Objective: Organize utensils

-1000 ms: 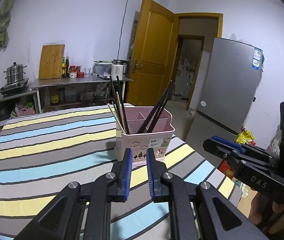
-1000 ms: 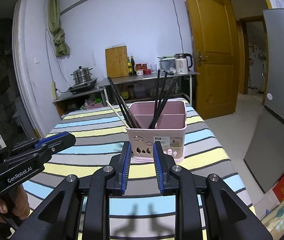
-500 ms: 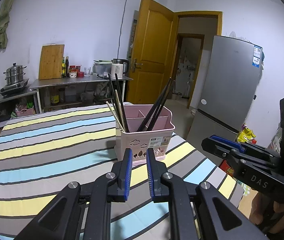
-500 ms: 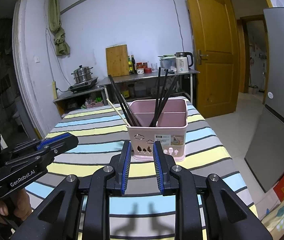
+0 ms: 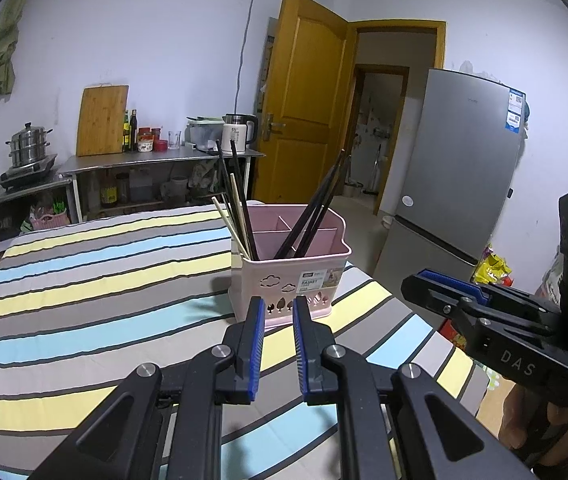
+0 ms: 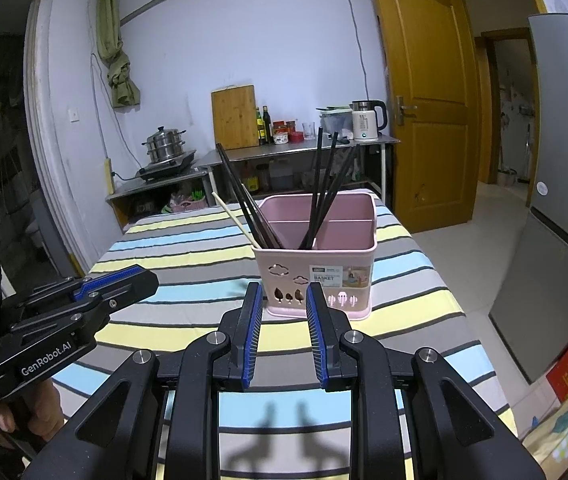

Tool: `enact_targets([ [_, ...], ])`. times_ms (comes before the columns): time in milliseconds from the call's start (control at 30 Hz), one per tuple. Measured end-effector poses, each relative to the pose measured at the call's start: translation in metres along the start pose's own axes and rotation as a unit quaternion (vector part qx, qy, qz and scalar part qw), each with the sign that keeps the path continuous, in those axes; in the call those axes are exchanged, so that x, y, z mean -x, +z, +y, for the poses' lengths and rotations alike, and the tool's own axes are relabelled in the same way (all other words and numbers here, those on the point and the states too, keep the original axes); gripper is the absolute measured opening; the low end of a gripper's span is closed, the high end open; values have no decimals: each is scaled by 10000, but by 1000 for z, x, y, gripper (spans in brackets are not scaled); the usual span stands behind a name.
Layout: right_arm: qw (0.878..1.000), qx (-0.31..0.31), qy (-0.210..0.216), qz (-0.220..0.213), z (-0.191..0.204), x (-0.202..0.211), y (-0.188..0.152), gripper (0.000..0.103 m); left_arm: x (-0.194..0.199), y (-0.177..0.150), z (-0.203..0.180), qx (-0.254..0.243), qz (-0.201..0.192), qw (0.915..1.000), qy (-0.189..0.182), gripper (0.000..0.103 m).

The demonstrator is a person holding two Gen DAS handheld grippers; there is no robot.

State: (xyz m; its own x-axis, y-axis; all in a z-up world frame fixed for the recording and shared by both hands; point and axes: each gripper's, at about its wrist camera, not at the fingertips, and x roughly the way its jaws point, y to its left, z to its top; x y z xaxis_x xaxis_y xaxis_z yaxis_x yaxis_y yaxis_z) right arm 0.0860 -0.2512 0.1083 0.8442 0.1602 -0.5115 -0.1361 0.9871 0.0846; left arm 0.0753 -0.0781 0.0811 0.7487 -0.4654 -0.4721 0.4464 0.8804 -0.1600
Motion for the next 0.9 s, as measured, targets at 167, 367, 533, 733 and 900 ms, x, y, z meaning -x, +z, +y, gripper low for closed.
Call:
enact_targets([
  [167,10000,0,-4,25,0,-1,-1,23,-1,-1,1,9,9,10000,0,13],
  [367,10000,1,-10,58,-2,-4,-3,23,-1,-2,2,22,13,10000,-2,13],
  [533,10000,-2,-9,63,-2,-4,-3,23,-2,-3,2,23,28,10000,-1,13],
  [733,10000,-5,-14,77,-1,-5,-4,23,-2,-5,4,43,47,10000,-44,13],
  [900,9999,3,-23,103,-1,-5,-5,23,-5,-6,3,29,59,10000,-37,13],
])
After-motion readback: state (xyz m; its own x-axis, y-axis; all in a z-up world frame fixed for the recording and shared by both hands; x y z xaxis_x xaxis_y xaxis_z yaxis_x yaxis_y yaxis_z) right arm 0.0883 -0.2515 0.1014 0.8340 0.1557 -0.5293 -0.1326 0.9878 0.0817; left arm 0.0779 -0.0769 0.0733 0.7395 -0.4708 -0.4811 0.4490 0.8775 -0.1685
